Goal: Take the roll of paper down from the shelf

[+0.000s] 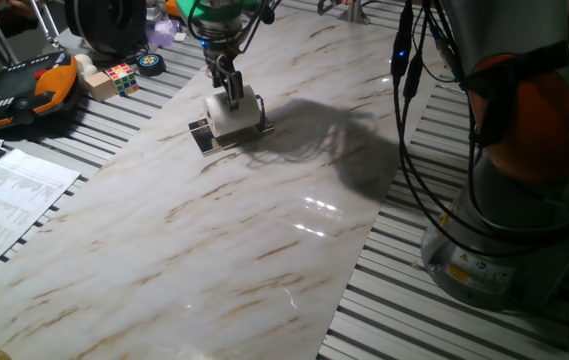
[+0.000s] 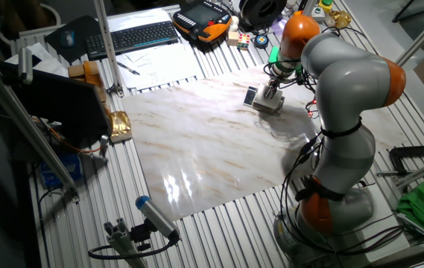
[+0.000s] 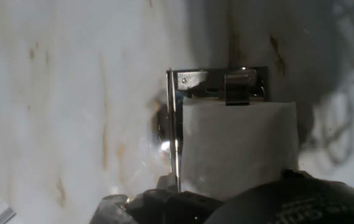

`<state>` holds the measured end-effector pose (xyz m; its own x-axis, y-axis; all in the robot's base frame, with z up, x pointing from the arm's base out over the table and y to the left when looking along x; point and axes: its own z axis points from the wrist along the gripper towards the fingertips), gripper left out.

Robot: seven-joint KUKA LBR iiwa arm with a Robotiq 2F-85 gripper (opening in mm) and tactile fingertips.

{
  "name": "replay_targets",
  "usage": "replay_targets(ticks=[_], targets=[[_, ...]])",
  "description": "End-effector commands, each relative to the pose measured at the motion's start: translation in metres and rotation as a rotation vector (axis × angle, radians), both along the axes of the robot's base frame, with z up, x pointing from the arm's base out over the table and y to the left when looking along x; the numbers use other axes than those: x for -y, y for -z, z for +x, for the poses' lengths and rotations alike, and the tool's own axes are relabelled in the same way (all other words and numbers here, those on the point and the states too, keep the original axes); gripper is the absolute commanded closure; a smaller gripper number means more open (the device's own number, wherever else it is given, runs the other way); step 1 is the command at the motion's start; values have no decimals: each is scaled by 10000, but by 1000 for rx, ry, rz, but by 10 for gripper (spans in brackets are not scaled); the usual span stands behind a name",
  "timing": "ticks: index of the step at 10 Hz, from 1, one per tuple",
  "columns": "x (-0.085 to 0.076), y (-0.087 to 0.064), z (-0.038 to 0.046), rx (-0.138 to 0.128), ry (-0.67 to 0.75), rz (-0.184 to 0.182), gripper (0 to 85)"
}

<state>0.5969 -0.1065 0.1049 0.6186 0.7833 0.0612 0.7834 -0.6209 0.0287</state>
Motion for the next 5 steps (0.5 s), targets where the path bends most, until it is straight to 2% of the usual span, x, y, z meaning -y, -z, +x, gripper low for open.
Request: replay_targets(ticks=[1, 5], targets=[[3, 11, -4, -7, 7, 6, 0], [5, 64, -12, -21, 17, 12, 13]])
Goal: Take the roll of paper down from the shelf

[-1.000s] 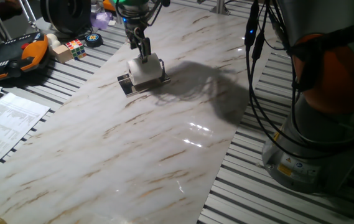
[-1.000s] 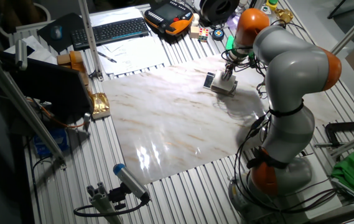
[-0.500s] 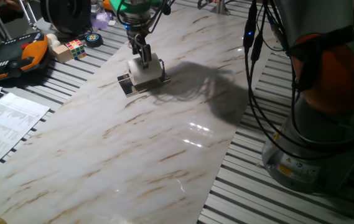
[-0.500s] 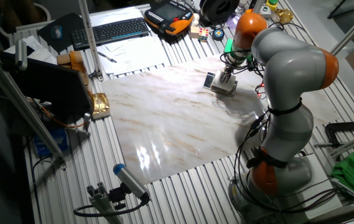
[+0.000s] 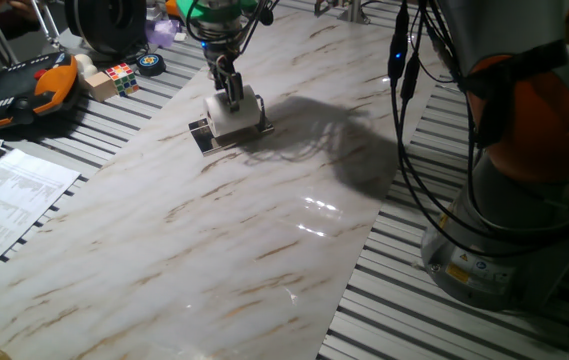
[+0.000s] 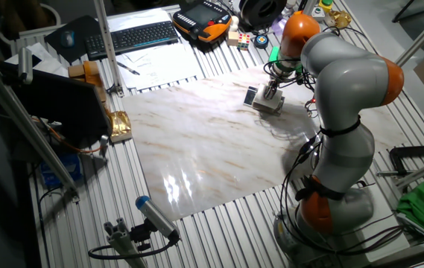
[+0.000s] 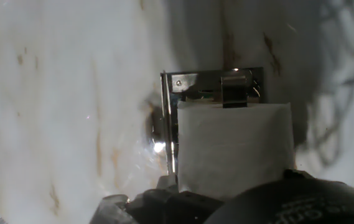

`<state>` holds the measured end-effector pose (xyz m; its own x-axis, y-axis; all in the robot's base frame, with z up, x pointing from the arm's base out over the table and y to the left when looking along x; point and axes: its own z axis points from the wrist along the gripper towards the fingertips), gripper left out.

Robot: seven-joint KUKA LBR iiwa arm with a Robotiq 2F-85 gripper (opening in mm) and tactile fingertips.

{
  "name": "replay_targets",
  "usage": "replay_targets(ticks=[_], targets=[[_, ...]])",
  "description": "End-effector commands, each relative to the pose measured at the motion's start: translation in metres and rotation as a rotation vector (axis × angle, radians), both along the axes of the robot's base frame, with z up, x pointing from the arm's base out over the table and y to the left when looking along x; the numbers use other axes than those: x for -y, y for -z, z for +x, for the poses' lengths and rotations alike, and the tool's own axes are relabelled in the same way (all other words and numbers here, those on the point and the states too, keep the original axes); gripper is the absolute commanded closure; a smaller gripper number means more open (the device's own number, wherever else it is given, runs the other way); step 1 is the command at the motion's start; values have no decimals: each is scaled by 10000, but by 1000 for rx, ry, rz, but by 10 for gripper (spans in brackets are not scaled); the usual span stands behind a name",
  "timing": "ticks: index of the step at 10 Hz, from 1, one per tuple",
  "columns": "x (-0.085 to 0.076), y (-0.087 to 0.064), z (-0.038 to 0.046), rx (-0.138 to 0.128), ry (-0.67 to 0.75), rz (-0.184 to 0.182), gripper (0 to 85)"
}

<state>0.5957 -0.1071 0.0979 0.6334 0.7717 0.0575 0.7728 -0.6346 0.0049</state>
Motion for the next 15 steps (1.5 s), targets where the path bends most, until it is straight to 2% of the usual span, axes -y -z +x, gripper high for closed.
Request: replay_targets(ticks=[1, 2, 3, 4, 6, 7, 8, 10, 15], targets=[[3, 26, -4, 0, 0, 0, 27], [5, 51, -8, 0, -2, 8, 40], [3, 51, -14, -1, -9, 11, 100], [1, 37, -23, 0, -26, 10, 210], [-5, 23, -31, 4, -63, 8, 520], [-6, 17, -35, 5, -72, 8, 723], [-7, -3, -41, 6, -75, 6, 797], [-30, -62, -49, 20, -74, 4, 777], [-156, -155, 1, 21, -65, 6, 667]])
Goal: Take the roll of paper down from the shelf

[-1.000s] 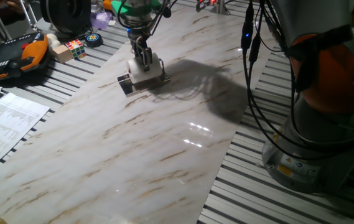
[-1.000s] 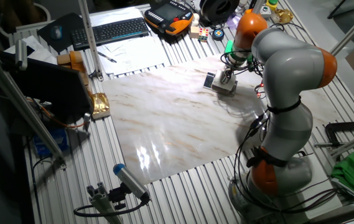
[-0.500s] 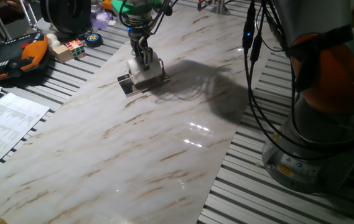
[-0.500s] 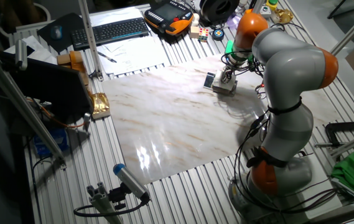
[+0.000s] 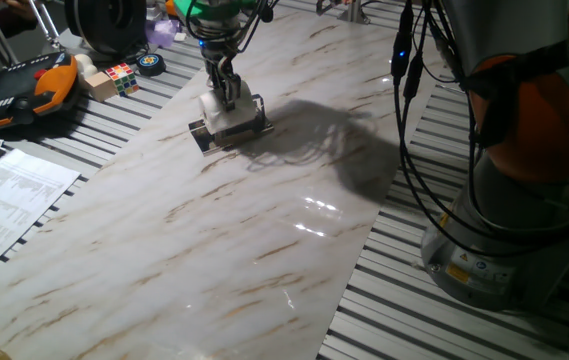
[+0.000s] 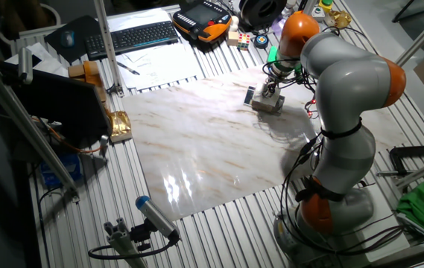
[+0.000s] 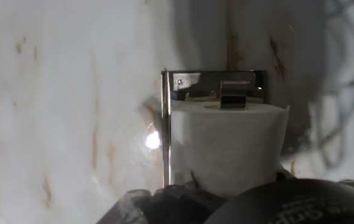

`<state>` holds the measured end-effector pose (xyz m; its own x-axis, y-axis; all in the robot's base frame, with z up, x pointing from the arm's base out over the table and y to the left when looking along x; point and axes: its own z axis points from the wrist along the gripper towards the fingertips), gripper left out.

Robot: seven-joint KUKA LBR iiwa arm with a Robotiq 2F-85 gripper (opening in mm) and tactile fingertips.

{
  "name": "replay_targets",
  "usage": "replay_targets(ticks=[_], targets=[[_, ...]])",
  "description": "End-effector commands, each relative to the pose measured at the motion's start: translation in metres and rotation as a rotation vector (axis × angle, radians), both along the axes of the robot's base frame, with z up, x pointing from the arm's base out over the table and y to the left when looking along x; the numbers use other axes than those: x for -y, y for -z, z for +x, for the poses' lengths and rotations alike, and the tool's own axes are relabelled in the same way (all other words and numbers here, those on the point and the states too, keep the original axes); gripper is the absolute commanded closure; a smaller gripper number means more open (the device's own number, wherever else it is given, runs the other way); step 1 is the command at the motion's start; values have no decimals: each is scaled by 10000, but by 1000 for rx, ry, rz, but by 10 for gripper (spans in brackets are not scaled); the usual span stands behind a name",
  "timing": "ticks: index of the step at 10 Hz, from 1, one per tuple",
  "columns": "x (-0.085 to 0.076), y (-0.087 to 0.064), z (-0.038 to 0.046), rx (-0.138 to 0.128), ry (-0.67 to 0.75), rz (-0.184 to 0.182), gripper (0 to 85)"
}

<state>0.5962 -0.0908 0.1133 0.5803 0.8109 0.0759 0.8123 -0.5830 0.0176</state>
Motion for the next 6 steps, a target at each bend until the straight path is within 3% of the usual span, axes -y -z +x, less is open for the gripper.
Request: replay_targets(ticks=[1, 6], targets=[[-25, 5, 15, 0, 2, 2, 643], [-165, 12, 99, 5, 1, -10, 617]])
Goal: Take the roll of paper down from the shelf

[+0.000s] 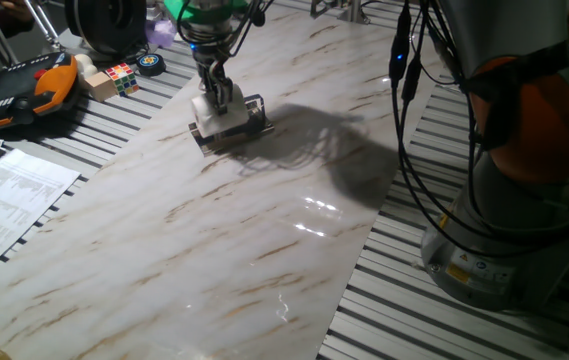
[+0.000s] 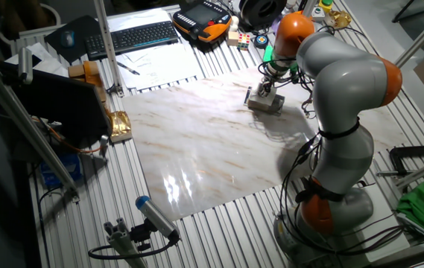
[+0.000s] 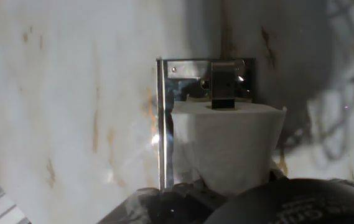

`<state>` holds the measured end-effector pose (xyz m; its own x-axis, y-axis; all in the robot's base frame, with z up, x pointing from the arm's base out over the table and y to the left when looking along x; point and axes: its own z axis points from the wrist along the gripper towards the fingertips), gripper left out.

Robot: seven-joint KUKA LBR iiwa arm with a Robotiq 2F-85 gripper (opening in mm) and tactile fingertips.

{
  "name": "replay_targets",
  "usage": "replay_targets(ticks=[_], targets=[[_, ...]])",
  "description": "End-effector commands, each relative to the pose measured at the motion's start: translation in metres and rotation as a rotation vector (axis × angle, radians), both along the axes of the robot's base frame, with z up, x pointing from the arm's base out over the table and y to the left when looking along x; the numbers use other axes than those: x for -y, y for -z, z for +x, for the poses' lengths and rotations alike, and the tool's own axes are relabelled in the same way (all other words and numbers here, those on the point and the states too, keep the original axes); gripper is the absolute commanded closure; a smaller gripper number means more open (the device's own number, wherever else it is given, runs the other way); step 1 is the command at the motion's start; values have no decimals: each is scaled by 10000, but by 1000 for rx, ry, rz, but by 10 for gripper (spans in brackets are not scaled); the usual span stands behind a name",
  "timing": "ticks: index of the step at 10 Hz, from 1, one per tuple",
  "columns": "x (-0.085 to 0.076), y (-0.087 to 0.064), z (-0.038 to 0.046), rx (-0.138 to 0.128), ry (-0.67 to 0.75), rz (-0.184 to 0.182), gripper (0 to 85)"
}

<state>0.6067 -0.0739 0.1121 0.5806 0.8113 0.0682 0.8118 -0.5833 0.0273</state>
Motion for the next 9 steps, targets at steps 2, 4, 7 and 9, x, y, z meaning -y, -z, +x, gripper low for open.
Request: replay_targets(ticks=[2, 4, 7, 9], targets=[[-43, -7, 36, -3, 0, -3, 617], [-106, -8, 71, -3, 1, -12, 617], [-188, -3, 111, -2, 4, -12, 603], [-235, 8, 140, 0, 0, -12, 600]])
